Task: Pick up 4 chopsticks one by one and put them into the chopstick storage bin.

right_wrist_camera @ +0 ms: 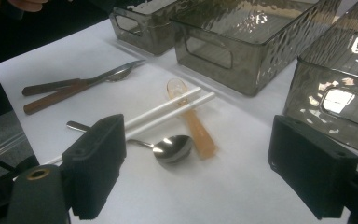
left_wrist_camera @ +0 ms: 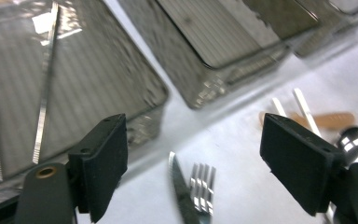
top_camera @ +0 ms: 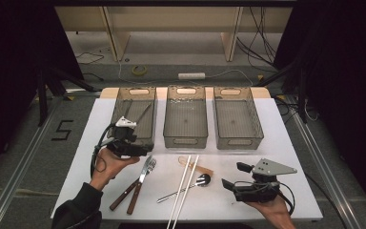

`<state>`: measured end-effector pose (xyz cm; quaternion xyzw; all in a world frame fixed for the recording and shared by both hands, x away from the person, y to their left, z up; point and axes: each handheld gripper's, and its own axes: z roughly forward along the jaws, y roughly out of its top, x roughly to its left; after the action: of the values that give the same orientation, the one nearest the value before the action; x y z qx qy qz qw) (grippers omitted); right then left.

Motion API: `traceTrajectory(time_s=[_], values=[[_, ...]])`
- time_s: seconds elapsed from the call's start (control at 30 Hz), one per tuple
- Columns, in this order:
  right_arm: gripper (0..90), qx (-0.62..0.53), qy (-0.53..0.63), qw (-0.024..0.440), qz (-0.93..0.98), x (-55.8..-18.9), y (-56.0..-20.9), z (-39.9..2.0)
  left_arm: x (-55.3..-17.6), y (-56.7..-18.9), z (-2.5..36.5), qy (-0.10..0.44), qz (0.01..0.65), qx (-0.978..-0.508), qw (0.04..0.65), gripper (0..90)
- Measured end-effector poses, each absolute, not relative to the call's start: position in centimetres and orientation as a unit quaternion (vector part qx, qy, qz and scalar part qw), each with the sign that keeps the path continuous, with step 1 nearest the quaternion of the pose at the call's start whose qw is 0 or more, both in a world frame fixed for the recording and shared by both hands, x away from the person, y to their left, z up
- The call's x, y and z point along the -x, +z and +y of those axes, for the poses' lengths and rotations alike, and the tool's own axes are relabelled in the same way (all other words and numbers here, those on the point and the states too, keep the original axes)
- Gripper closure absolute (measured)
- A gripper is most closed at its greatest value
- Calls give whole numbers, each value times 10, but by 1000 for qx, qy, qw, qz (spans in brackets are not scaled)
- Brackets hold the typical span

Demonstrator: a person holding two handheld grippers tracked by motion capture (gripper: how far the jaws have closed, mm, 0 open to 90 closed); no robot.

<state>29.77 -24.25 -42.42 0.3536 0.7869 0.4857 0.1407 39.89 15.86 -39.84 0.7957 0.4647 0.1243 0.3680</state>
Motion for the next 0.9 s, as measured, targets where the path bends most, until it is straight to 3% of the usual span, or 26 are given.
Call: traceTrajectory(time_s=[0.9], values=[[197, -364, 483, 137, 785, -300, -429, -247, -364, -422, 107, 84, 423, -841, 327, 177]])
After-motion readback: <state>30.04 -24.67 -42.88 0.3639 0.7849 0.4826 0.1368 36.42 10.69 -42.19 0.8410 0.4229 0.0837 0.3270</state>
